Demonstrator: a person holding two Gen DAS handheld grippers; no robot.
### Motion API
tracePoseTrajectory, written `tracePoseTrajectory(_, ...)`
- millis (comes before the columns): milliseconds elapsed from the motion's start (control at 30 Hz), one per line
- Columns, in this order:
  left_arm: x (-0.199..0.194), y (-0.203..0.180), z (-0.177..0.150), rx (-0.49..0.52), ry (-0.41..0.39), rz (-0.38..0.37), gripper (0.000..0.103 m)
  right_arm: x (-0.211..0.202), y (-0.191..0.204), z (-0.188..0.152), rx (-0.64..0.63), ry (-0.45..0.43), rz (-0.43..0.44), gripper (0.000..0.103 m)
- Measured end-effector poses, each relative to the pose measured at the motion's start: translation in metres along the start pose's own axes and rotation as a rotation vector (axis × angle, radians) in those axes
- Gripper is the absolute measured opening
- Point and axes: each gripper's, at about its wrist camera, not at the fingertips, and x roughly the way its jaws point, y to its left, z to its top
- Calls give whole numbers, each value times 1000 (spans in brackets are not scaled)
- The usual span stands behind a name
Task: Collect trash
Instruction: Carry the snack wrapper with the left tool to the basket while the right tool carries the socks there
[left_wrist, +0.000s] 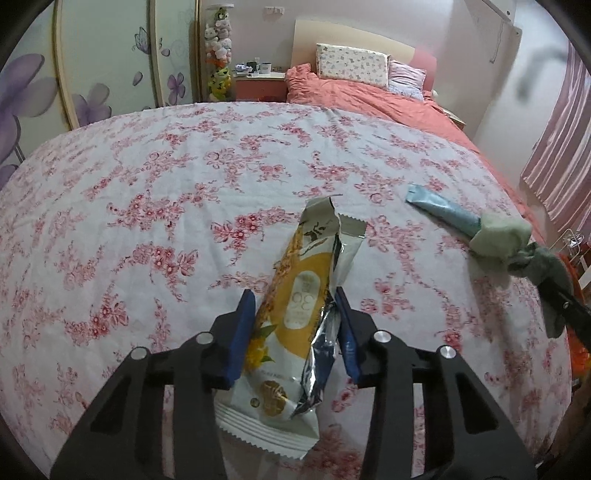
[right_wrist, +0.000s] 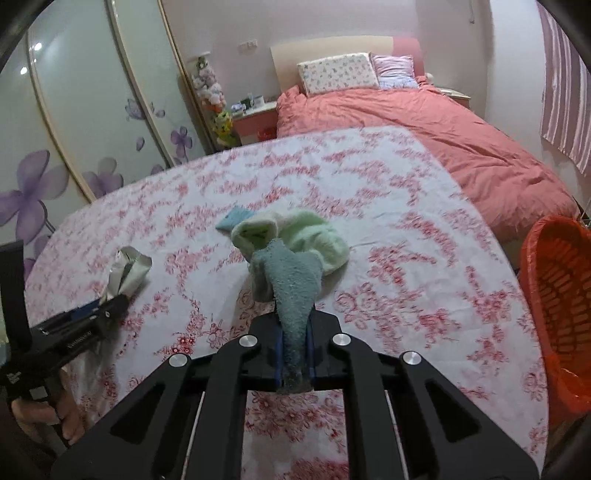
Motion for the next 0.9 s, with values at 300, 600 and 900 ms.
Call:
tracePoseTrajectory(300, -35, -27, 11, 22, -61, -39, 42, -43, -19, 15, 48, -108, -2, 9)
tracePoseTrajectory(600, -89, -81, 19, 71, -152, -140, 42, -97, -41, 16, 69, -274, -59, 9)
tracePoseTrajectory(900, -127, -164, 14, 170, -210, -291, 42, -147, -97, 9, 196, -442, -177, 9)
